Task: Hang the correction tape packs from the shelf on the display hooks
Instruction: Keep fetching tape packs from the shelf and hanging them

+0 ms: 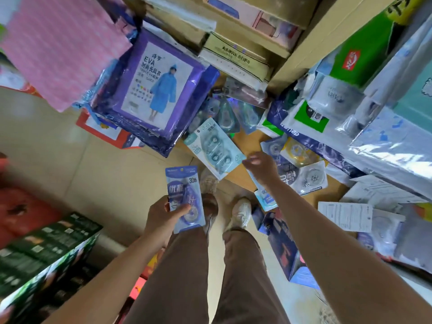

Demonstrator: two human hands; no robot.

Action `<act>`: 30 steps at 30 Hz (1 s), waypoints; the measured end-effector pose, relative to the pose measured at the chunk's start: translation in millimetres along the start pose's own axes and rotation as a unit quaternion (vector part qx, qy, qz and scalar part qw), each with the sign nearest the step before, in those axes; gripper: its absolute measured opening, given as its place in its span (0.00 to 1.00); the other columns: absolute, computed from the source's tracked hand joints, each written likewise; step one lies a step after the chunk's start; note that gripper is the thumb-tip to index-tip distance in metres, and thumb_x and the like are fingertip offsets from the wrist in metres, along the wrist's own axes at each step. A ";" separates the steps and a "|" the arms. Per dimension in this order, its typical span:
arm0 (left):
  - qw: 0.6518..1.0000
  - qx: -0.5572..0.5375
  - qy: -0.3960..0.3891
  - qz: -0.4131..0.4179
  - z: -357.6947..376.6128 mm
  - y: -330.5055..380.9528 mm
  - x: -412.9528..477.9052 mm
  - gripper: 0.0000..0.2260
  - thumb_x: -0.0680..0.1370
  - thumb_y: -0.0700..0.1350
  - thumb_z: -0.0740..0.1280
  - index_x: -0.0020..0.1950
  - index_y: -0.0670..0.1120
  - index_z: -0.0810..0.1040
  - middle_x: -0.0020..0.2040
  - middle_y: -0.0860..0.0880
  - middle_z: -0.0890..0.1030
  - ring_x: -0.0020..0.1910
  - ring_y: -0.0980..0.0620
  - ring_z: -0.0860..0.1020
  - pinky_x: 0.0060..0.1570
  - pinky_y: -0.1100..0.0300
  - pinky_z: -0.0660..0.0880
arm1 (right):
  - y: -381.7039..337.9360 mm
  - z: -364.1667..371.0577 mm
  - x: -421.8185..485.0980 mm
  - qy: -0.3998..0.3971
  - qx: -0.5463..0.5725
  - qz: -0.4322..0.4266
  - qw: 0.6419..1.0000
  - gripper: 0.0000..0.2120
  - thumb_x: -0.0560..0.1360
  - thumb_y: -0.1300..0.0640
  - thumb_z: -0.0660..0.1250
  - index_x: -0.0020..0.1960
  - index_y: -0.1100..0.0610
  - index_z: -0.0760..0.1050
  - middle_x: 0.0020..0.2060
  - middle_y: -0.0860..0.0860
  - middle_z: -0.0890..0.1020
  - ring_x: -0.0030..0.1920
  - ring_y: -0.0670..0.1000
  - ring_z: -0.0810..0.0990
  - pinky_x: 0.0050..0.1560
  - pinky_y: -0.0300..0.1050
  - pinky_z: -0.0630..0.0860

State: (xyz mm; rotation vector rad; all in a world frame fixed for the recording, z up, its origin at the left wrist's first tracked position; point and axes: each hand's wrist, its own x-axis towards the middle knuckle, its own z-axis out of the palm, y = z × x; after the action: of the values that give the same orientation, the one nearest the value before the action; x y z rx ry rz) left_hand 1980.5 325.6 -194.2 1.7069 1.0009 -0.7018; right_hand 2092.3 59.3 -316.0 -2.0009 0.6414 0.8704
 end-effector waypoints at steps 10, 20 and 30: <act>1.000 0.016 0.022 0.009 -20.1 -1.3 24.8 0.06 0.74 0.41 0.77 0.46 0.45 0.81 0.31 0.60 0.83 0.31 0.62 0.80 0.30 0.73 0.71 | -44.4 55.2 34.1 0.019 -0.238 -0.080 0.968 0.37 0.67 0.47 0.78 0.70 0.53 0.64 0.62 0.56 0.73 0.63 0.62 0.71 0.59 0.56 0.70; 0.998 0.057 0.033 0.016 -29.4 4.0 32.5 0.06 0.74 0.41 0.77 0.47 0.44 0.81 0.37 0.54 0.83 0.31 0.66 0.79 0.31 0.73 0.71 | -40.5 50.8 38.6 0.037 -0.208 -0.076 0.975 0.34 0.66 0.48 0.80 0.65 0.52 0.68 0.60 0.55 0.74 0.62 0.61 0.71 0.60 0.55 0.71; 0.998 0.049 0.027 0.012 -21.7 3.5 28.9 0.08 0.74 0.41 0.77 0.49 0.42 0.81 0.40 0.49 0.84 0.31 0.65 0.80 0.31 0.73 0.72 | -33.4 27.2 23.5 -0.036 -0.156 -0.079 0.984 0.28 0.69 0.49 0.78 0.62 0.60 0.74 0.50 0.51 0.75 0.52 0.52 0.72 0.48 0.42 0.64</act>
State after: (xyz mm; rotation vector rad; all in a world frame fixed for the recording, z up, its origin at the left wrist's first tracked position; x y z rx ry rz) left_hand 1997.6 353.9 -209.0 1.8285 0.9964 -0.7028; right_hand 2121.2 96.9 -328.7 -2.2506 0.3123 0.9895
